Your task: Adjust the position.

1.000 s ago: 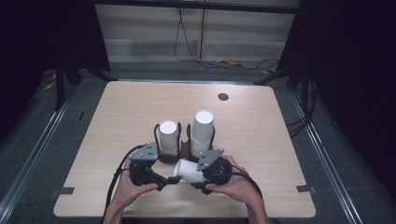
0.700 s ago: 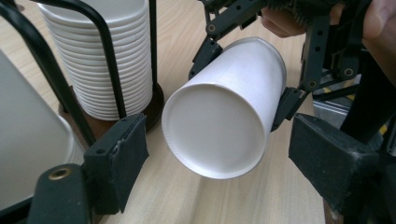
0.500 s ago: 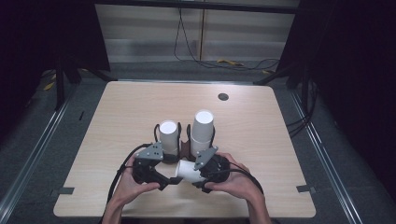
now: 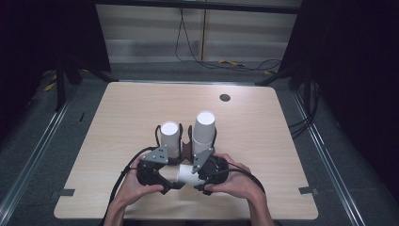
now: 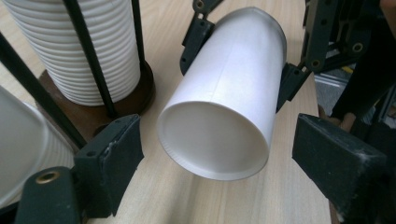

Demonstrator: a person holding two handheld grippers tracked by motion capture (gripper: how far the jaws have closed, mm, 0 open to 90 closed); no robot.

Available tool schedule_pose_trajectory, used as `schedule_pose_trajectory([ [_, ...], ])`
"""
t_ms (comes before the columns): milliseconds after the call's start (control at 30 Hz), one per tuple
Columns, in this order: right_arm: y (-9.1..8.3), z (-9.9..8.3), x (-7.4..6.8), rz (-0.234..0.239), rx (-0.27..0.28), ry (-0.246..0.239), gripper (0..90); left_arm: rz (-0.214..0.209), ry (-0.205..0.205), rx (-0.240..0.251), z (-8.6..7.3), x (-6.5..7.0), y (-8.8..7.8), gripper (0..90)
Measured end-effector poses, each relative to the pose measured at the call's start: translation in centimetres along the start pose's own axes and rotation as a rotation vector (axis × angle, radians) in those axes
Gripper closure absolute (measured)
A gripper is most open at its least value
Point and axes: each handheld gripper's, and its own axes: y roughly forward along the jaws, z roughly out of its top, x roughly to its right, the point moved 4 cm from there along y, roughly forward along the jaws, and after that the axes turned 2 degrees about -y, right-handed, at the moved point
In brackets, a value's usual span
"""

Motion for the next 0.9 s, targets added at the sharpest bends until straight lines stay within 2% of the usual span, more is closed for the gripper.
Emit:
schedule_pose_trajectory([
  [67, 0.1, 0.0, 0.0, 0.009, -0.005, 0.002, 30.8, 0.013, 0.007, -0.008, 0.0, -0.1, 0.1, 16.6],
  [267, 0.2, 0.3, 0.1, 0.018, -0.02, -0.017, 30.9, 0.004, 0.034, -0.039, 0.0, -0.2, 0.5, 19.8],
  [367, 0.2, 0.4, 0.1, 0.028, -0.023, -0.02, 30.9, -0.006, 0.04, -0.042, 0.1, -0.1, 0.5, 22.8],
  [533, 0.4, 0.7, 0.1, 0.034, -0.025, -0.042, 30.9, -0.02, 0.038, -0.056, 0.0, -0.2, 0.9, 22.4],
  [633, 0.5, 0.9, 0.0, 0.043, -0.024, -0.041, 31.0, -0.035, 0.059, -0.068, 0.0, -0.1, 1.1, 24.2],
  [700, 0.6, 1.0, -0.1, 0.051, -0.024, -0.043, 30.9, -0.054, 0.058, -0.06, 0.0, -0.1, 1.2, 26.8],
  [833, 0.7, 1.1, -0.2, 0.053, -0.03, -0.048, 30.9, -0.057, 0.092, -0.088, 0.1, 0.0, 1.4, 29.4],
  [900, 0.8, 1.1, -0.2, 0.053, -0.029, -0.049, 30.9, -0.063, 0.077, -0.074, 0.2, -0.1, 1.4, 29.4],
])
